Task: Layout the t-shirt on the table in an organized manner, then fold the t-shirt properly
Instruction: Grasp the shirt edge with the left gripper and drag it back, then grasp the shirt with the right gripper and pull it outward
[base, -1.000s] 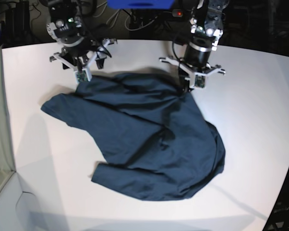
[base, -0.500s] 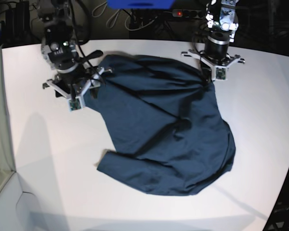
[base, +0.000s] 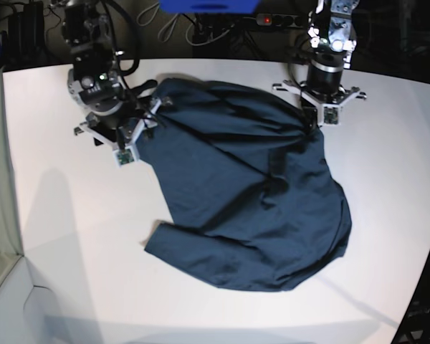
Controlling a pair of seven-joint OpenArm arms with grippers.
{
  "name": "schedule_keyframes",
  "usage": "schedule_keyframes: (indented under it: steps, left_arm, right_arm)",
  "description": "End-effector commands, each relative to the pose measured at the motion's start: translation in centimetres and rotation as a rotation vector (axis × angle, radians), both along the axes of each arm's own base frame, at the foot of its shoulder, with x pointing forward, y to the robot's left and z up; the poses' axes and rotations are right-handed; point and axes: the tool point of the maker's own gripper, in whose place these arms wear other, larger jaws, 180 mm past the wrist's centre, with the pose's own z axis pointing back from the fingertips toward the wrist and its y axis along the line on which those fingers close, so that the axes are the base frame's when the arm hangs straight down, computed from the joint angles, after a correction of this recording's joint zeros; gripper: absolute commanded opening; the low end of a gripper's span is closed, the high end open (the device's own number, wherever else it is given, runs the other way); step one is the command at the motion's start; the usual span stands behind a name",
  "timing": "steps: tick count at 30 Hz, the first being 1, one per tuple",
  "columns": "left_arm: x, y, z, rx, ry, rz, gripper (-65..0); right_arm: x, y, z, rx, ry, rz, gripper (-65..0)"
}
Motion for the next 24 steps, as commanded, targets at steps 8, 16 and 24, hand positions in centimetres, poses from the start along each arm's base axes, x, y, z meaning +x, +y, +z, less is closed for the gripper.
schedule_keyframes:
  steps: [8, 16, 24]
  left_arm:
    - [0.1, 0.2, 0.4, 0.008, -0.023, 0.004, -64.8]
    - [0.1, 0.2, 0.4, 0.008, -0.023, 0.004, -64.8]
    - [0.1, 0.2, 0.5, 0.007, -0.024, 0.003, -64.8]
  right_arm:
    - [0.5, 1.0, 0.8, 0.030, -0.035, 0.004, -31.9]
    - [-0.6, 1.8, -2.2, 0.042, 0.050, 0.007, -32.2]
    - [-1.2, 2.8, -2.4, 0.058, 0.066, 0.053, -58.7]
